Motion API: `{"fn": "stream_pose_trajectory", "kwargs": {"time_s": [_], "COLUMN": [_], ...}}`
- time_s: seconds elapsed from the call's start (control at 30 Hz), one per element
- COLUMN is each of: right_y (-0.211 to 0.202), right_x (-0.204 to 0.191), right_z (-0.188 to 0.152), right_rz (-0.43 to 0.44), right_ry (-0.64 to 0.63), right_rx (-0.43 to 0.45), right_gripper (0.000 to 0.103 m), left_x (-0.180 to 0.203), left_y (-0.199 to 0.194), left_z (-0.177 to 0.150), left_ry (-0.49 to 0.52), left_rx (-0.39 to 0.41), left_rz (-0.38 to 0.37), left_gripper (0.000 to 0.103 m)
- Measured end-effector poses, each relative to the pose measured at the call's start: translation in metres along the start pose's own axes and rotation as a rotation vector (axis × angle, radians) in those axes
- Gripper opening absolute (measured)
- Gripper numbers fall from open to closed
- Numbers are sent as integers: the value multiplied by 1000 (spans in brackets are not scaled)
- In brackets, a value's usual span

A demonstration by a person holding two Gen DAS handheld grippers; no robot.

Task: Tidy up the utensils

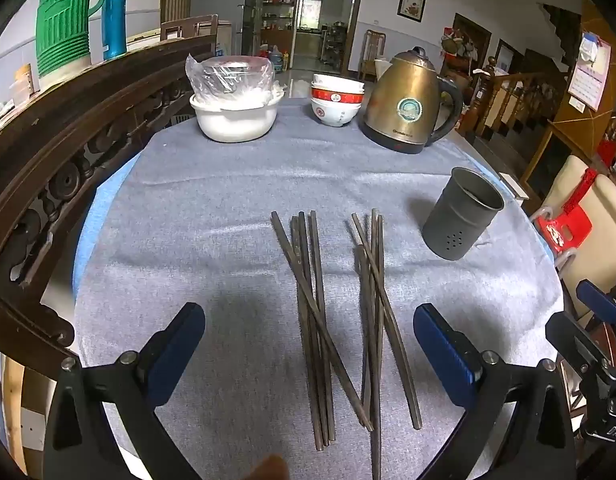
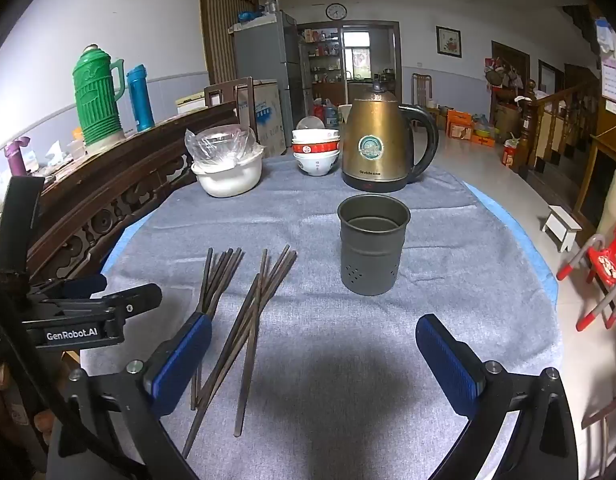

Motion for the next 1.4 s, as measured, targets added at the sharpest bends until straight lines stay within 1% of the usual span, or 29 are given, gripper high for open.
{"fn": "stream_pose_trajectory", "kwargs": {"time_s": [0.97,1.03,1.4], "right_y": [1,1,1], "right_x": [-2,-2,-1], "right_z": [0,0,0], "right_rz": [-10,-11,-11], "right_ry": [-10,-10,-9], "right_rx": [-1,-2,-2], "right_gripper": [103,103,103], "left_x": [0,0,3], "left_y": [3,3,1], "left_z": [-2,-2,-4], "left_ry": [0,0,-6], "left_rx": [-13,-3,-5], "left_rz": [0,-6,-18], "left_gripper": [103,103,103]}}
Point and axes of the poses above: each gripper's, at about its wrist camera, not at the fingertips, and y roughly the way its jaws point, x to its right, z to its top, the point moved 3 cm from there along y, roughly the way its jaws point, and after that the axes turned 13 degrees about -z, right-handed, at the moved point
